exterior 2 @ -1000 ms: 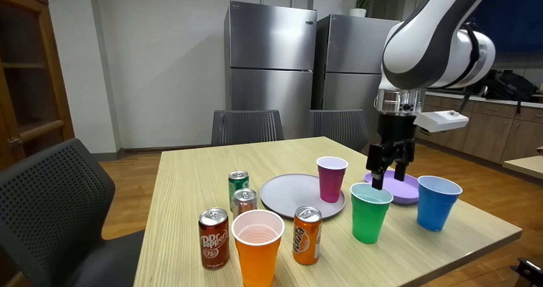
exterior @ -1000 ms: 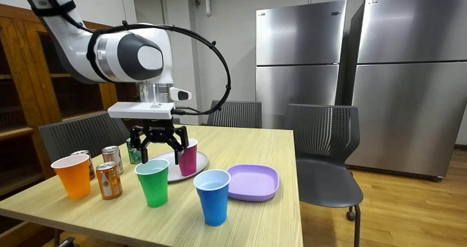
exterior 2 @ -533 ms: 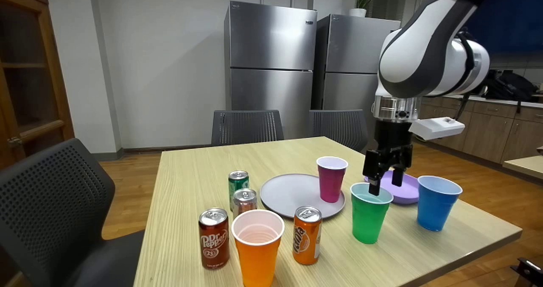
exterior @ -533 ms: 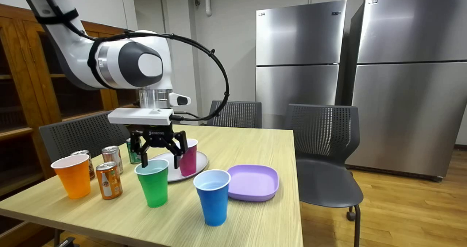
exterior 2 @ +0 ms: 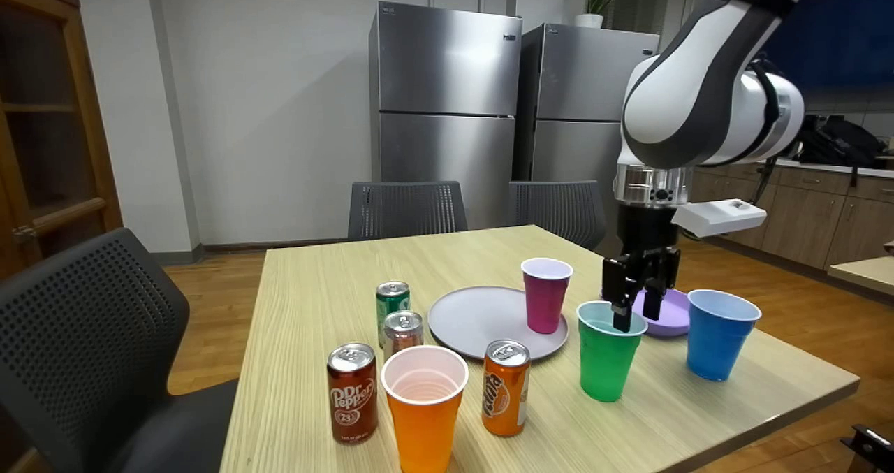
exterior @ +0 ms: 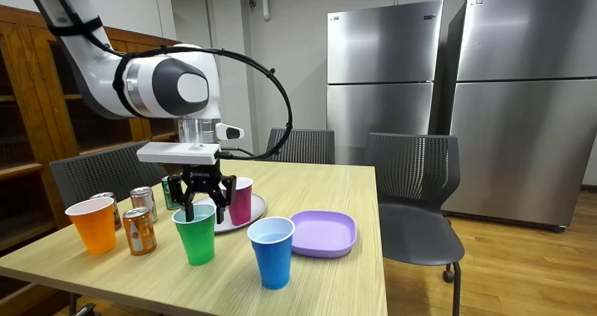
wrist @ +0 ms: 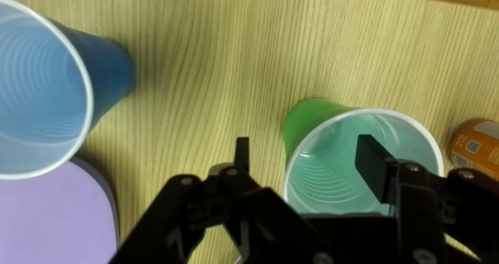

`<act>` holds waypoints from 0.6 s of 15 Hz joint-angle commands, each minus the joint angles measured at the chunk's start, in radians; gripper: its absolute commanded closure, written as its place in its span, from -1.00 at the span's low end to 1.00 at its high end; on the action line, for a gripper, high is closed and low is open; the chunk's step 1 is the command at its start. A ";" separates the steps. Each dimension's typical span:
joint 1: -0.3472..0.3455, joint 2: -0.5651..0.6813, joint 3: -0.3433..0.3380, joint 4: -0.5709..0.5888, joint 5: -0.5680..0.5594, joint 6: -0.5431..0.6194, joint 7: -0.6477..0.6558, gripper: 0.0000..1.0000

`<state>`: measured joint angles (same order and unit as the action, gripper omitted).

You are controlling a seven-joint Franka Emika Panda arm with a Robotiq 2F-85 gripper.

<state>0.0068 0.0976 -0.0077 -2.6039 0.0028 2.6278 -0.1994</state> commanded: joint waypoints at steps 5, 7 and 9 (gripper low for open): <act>0.002 -0.003 0.008 -0.007 -0.021 0.015 0.047 0.77; 0.002 -0.008 0.009 -0.012 -0.020 0.017 0.045 0.99; 0.003 -0.016 0.009 -0.017 -0.023 0.020 0.046 1.00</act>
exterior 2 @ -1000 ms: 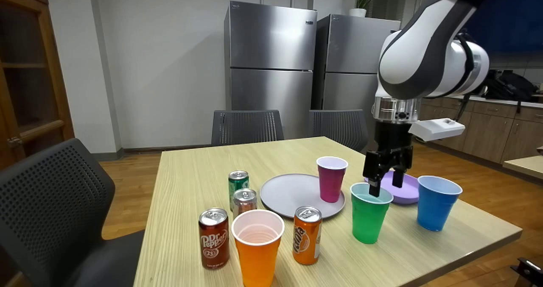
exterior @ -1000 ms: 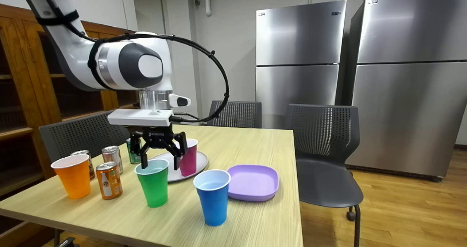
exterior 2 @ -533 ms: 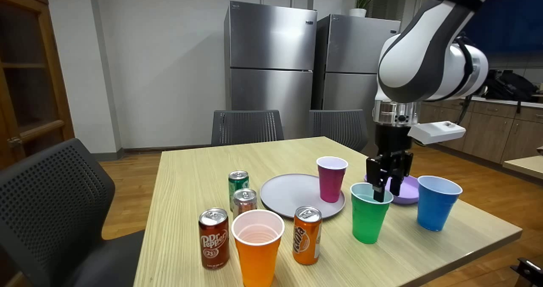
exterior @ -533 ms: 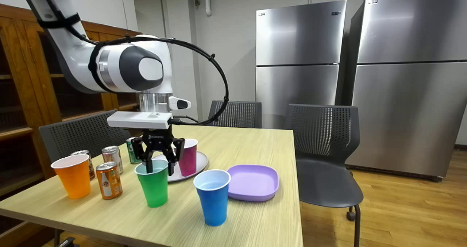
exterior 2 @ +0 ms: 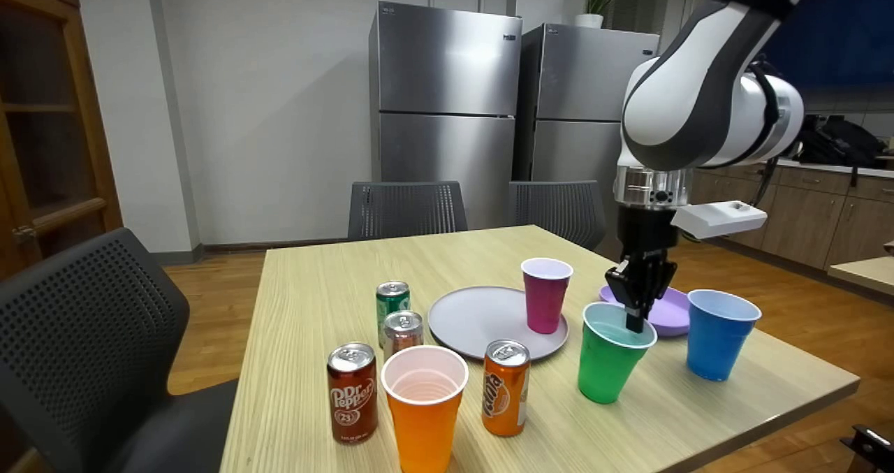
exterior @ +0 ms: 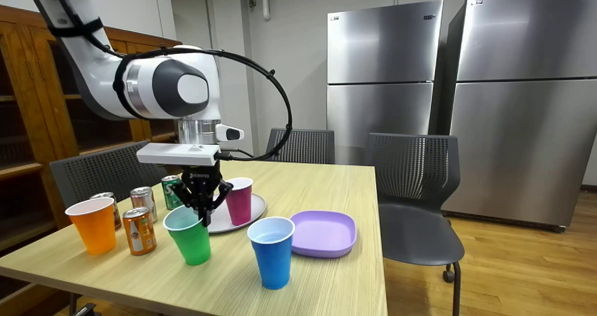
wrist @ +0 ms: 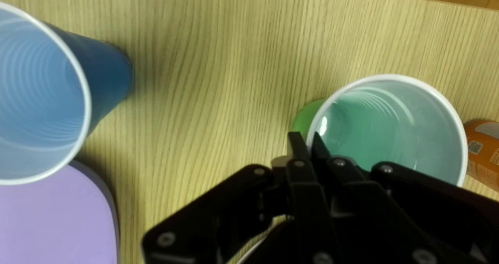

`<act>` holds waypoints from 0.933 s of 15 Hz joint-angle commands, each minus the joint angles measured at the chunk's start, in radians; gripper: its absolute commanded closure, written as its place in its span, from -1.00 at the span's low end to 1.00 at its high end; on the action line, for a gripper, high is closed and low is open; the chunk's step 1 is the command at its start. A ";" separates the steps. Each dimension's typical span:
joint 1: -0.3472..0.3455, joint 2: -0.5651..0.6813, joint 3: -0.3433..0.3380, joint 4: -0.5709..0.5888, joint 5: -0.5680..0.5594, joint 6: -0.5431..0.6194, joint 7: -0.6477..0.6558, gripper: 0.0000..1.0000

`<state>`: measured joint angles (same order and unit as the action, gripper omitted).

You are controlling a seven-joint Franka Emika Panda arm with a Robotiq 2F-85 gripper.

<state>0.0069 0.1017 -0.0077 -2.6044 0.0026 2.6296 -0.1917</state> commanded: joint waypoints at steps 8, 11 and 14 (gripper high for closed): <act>0.016 -0.093 0.028 -0.044 0.003 0.051 0.021 0.98; 0.023 -0.112 0.038 -0.041 0.024 0.054 0.021 0.98; 0.038 -0.130 0.049 -0.032 0.039 0.044 0.034 0.98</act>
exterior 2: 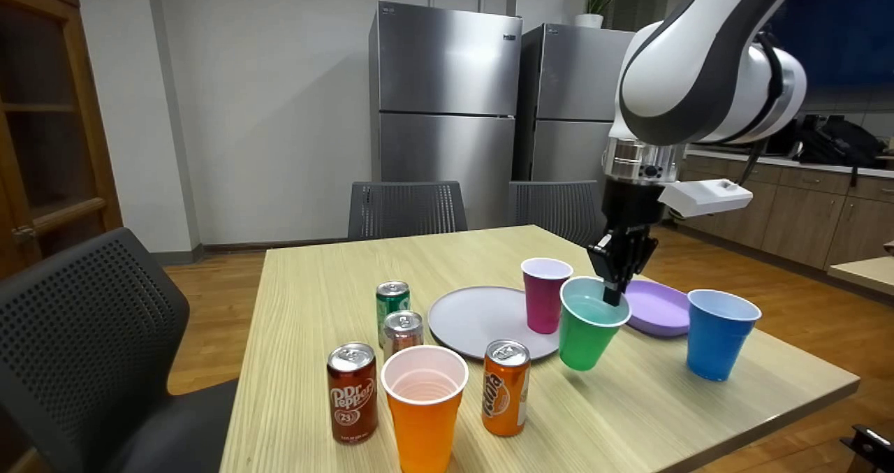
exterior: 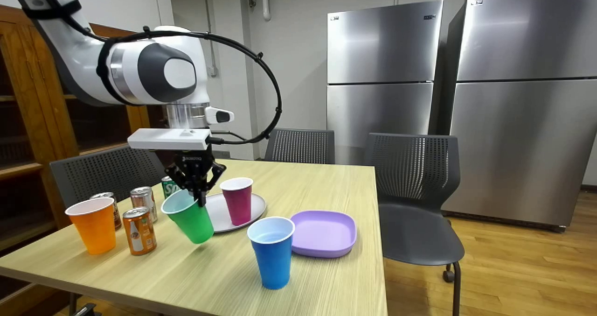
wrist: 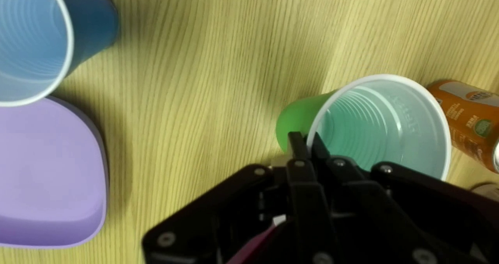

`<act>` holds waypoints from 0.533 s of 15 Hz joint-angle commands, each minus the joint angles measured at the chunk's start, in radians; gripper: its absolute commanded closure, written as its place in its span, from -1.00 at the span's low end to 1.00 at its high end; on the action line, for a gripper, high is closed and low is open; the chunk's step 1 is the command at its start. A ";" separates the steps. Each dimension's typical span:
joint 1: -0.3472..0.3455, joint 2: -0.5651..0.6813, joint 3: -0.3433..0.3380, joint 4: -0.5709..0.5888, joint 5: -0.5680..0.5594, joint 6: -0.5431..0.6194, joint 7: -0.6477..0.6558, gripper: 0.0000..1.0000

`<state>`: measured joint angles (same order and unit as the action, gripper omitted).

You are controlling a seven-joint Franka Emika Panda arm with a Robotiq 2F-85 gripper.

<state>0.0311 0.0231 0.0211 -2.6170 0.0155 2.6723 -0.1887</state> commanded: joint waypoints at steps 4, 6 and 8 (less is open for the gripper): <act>0.040 -0.059 0.039 0.002 0.038 -0.005 0.086 0.98; 0.052 -0.054 0.048 0.020 0.033 -0.006 0.115 0.98; 0.060 -0.041 0.054 0.047 0.024 -0.009 0.135 0.98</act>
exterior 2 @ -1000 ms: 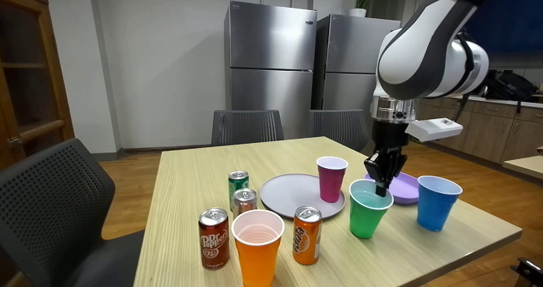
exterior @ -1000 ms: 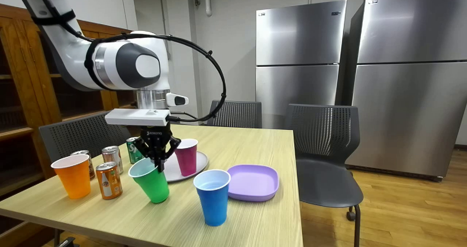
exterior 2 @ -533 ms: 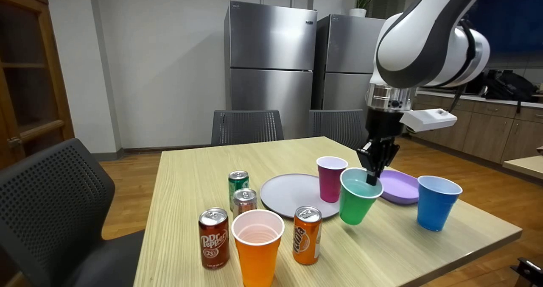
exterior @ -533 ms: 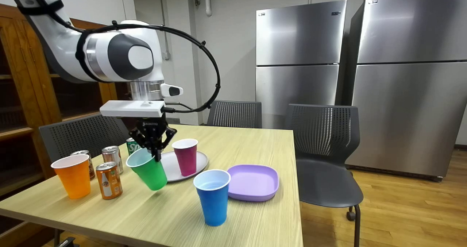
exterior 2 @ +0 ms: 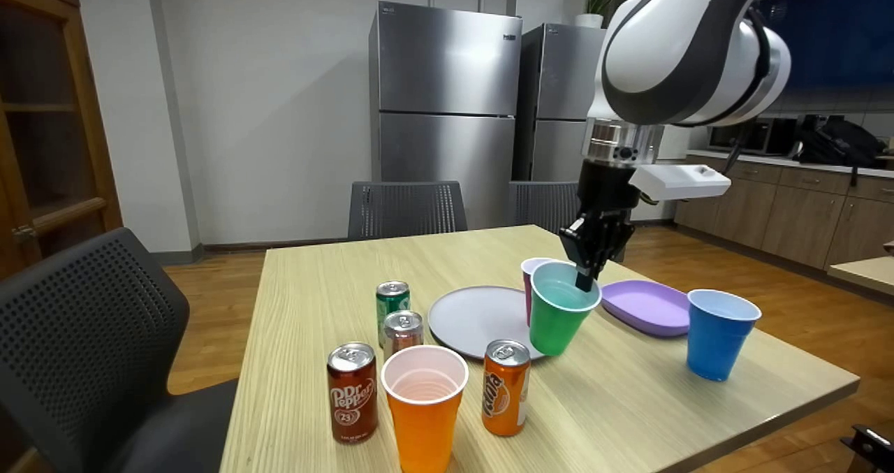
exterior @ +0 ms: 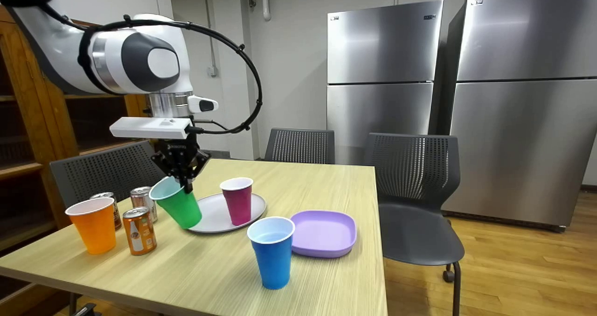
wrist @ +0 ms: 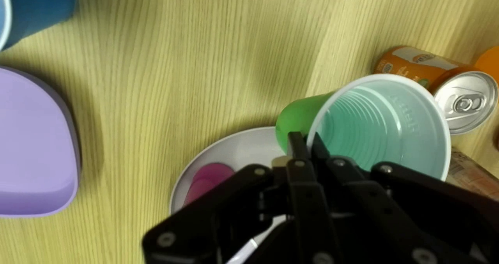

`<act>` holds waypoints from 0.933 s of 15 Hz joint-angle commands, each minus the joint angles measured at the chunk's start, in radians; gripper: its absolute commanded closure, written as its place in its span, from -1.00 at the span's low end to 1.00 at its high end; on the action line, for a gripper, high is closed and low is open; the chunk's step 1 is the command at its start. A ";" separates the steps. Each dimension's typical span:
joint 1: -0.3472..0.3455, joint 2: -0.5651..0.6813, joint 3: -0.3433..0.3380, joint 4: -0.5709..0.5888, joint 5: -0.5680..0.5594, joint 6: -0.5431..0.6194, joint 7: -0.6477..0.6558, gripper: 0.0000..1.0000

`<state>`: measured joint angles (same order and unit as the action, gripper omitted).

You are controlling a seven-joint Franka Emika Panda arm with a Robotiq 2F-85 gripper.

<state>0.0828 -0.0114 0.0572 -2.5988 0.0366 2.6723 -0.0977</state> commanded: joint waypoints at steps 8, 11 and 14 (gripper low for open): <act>-0.002 0.085 0.011 0.197 0.030 -0.037 -0.064 0.98; -0.014 0.160 0.019 0.292 0.073 -0.048 -0.132 0.98; -0.036 0.239 0.030 0.393 0.105 -0.077 -0.184 0.98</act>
<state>0.0796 0.1403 0.0661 -2.3292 0.1026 2.6560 -0.2104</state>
